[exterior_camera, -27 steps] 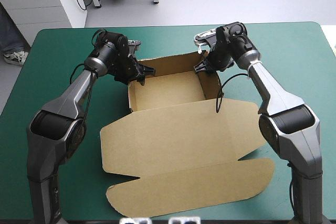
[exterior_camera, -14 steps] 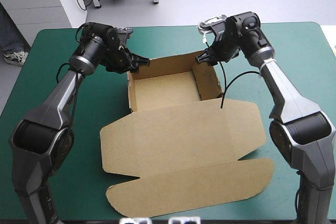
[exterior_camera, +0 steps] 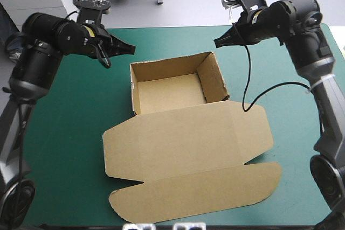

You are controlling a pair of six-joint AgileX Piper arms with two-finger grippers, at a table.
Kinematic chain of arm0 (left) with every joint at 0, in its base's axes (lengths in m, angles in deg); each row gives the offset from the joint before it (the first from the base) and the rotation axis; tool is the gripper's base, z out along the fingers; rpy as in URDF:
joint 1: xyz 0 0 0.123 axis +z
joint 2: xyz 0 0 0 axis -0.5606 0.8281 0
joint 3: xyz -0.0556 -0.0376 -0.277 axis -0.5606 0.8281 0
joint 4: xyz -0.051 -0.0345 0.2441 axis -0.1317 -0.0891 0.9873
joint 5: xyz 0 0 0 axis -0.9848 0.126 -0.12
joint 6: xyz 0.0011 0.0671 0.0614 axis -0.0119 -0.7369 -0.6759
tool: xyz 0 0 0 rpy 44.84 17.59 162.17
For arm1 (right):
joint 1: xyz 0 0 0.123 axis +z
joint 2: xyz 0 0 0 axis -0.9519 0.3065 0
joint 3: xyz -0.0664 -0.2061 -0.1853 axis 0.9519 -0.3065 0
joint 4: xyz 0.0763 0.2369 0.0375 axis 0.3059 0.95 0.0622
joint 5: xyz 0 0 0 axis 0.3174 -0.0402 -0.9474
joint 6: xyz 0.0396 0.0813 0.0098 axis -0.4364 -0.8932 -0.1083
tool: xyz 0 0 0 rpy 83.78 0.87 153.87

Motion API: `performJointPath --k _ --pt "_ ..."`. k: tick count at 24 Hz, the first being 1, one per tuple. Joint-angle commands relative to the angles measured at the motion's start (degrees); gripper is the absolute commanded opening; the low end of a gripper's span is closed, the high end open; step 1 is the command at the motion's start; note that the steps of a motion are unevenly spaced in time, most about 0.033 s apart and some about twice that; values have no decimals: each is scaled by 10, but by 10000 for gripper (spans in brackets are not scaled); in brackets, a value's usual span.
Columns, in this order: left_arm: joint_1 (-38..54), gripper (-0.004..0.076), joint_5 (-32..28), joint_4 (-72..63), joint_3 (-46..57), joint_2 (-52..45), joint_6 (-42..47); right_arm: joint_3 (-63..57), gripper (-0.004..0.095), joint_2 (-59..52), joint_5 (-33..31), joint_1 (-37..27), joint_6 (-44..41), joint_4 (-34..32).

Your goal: Fold the box

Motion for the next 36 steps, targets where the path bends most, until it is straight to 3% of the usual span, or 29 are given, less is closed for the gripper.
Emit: performJointPath --k 1,7,9,13,17,20,23,27,36 --pt "-28 -8 29 57 0 -82 -4 17 -16 -62 -3 -2 9 1" --pt "-75 -8 26 140 160 -234 10 -6 -16 -117 -4 -2 9 8" --pt "-78 -8 6 169 248 -304 43 -57 -16 -144 -4 -2 23 8" --pt "-78 -8 -93 170 455 -492 74 -192 -16 -171 13 -2 44 -18" --pt "-78 -8 -109 166 589 -622 103 -222 -16 -136 70 -2 34 -22" --pt "-78 -8 -111 156 642 -684 104 -221 12 -111 65 -2 33 -18" --pt "-78 -8 -126 145 683 -740 104 -217 125 -77 49 -2 45 8" --pt "-78 -8 -133 139 732 -824 108 -186 422 -14 37 -2 66 32" --pt "-78 -8 -116 141 747 -880 112 -79 440 95 40 -2 56 19"
